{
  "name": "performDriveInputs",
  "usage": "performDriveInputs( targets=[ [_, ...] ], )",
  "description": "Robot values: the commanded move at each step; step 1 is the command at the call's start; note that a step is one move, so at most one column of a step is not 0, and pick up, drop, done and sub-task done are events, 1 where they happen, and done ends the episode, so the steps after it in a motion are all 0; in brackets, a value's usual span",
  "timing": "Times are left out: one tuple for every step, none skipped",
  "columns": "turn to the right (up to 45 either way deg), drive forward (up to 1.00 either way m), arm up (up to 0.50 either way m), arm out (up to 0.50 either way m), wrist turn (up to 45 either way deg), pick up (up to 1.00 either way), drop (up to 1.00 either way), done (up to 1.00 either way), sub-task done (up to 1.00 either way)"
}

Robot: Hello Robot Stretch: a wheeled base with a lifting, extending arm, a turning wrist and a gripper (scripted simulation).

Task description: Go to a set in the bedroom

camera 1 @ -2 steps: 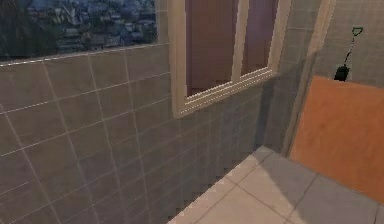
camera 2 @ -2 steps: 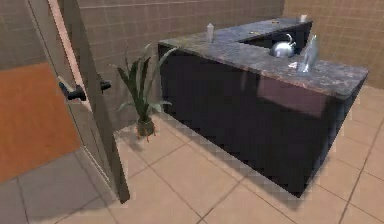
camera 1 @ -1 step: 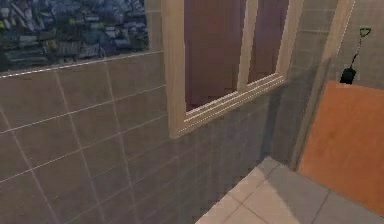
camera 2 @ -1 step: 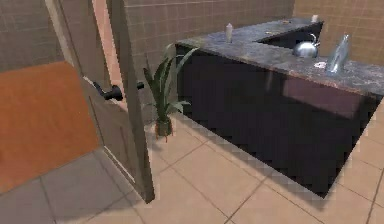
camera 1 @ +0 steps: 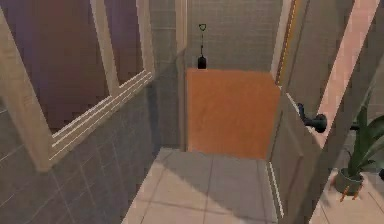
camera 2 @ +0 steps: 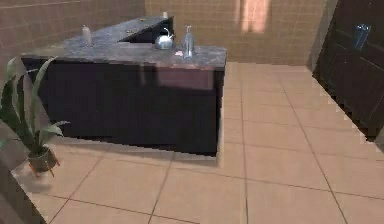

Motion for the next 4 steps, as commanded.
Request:
performDriveInputs(
  targets=[
    [0.0, 0.9, 0.0, 0.0, 0.0, 0.0, 0.0, 0.0, 0.0],
    [12.0, 0.0, 0.0, 0.0, 0.0, 0.0, 0.0, 0.0, 0.0],
    [0.0, 0.45, 0.0, 0.0, 0.0, 0.0, 0.0, 0.0, 0.0],
    [18.0, 0.0, 0.0, 0.0, 0.0, 0.0, 0.0, 0.0, 0.0]
  ],
)
